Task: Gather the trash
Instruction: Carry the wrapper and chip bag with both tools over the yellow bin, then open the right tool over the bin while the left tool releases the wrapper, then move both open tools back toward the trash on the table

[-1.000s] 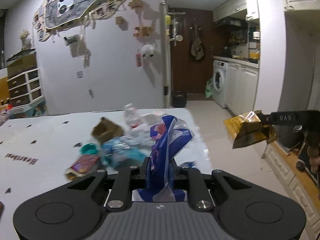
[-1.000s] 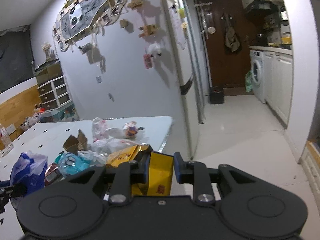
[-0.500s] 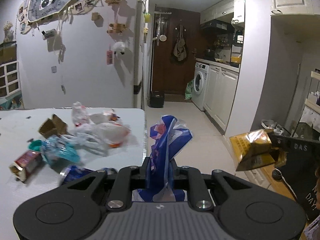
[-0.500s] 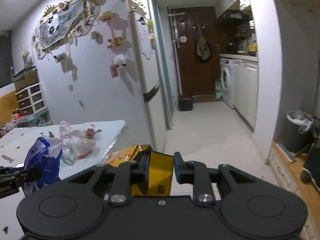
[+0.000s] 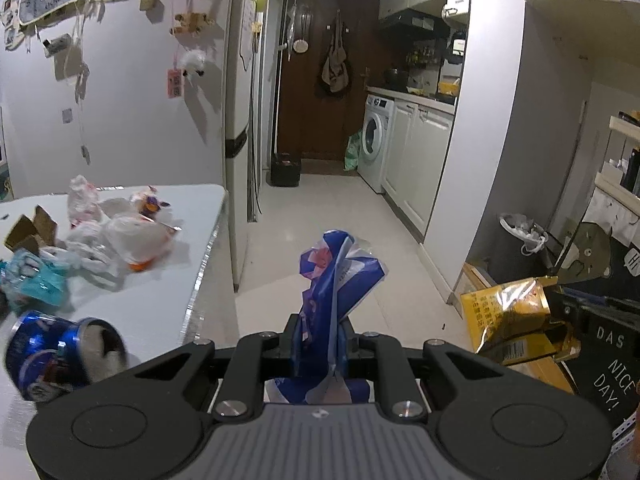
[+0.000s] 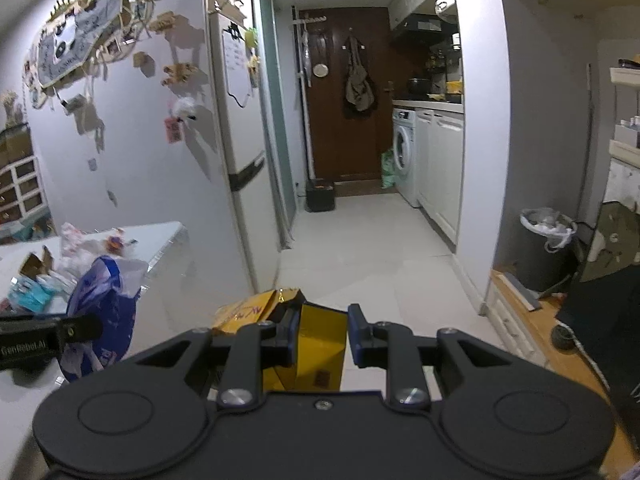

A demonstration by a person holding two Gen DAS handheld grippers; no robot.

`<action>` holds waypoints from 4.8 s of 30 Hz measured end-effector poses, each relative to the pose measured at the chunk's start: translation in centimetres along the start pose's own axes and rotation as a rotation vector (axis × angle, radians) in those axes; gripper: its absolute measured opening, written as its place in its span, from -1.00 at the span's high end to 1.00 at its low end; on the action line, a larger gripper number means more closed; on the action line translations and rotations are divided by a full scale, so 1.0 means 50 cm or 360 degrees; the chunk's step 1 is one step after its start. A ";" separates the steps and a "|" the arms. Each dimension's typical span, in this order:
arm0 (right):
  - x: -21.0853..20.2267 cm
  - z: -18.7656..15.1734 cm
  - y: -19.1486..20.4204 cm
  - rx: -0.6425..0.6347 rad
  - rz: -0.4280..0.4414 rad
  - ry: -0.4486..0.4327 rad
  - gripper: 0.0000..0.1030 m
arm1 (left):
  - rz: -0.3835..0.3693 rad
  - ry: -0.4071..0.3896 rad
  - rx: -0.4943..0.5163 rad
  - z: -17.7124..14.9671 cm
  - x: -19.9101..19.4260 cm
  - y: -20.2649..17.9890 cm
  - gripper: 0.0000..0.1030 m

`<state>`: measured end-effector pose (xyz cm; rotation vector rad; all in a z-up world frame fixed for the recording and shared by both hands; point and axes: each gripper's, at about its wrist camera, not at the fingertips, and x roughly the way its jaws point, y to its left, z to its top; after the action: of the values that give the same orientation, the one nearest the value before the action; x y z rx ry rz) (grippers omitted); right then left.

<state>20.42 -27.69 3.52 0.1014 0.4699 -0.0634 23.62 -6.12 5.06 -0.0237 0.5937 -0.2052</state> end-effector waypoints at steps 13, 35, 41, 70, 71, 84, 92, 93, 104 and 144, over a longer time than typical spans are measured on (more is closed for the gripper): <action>0.147 -0.081 -0.045 0.0161 -0.0141 0.0206 0.51 | -0.0020 0.0223 0.0043 -0.042 0.190 -0.062 0.63; 0.408 -0.318 -0.070 0.0079 -0.0267 0.0830 0.51 | -0.0012 0.0892 0.0004 -0.290 0.508 -0.031 0.63; 0.452 -0.344 -0.066 0.0068 -0.0242 0.0914 0.51 | -0.0012 0.0967 -0.0010 -0.314 0.555 -0.024 0.63; 0.552 -0.417 -0.071 0.0163 -0.0073 0.1127 0.14 | -0.0059 0.1168 -0.0142 -0.374 0.679 0.023 0.57; 0.552 -0.419 -0.072 0.0152 -0.0073 0.1140 0.14 | -0.0067 0.1165 -0.0140 -0.376 0.681 0.021 0.55; 0.543 -0.426 -0.072 0.0070 -0.0050 0.1244 -0.03 | 0.0046 0.1243 -0.0062 -0.394 0.682 0.030 -0.31; 0.524 -0.416 -0.072 0.0042 -0.0032 0.1234 -0.36 | 0.0064 0.1264 -0.0014 -0.391 0.658 0.025 -0.60; 0.521 -0.415 -0.073 0.0044 -0.0033 0.1234 -0.40 | 0.0069 0.1264 -0.0011 -0.391 0.656 0.025 -0.65; 0.487 -0.393 -0.077 0.0034 -0.0041 0.1175 -0.92 | 0.0114 0.1223 -0.0012 -0.367 0.605 0.027 -0.90; 0.241 -0.258 -0.112 0.0048 -0.0144 0.0803 -1.00 | 0.0105 0.0790 0.0042 -0.226 0.333 0.020 -1.00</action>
<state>24.90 -32.25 -13.87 0.1260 0.9781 -0.1352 30.97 -8.03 -13.57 0.0746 1.0846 -0.1541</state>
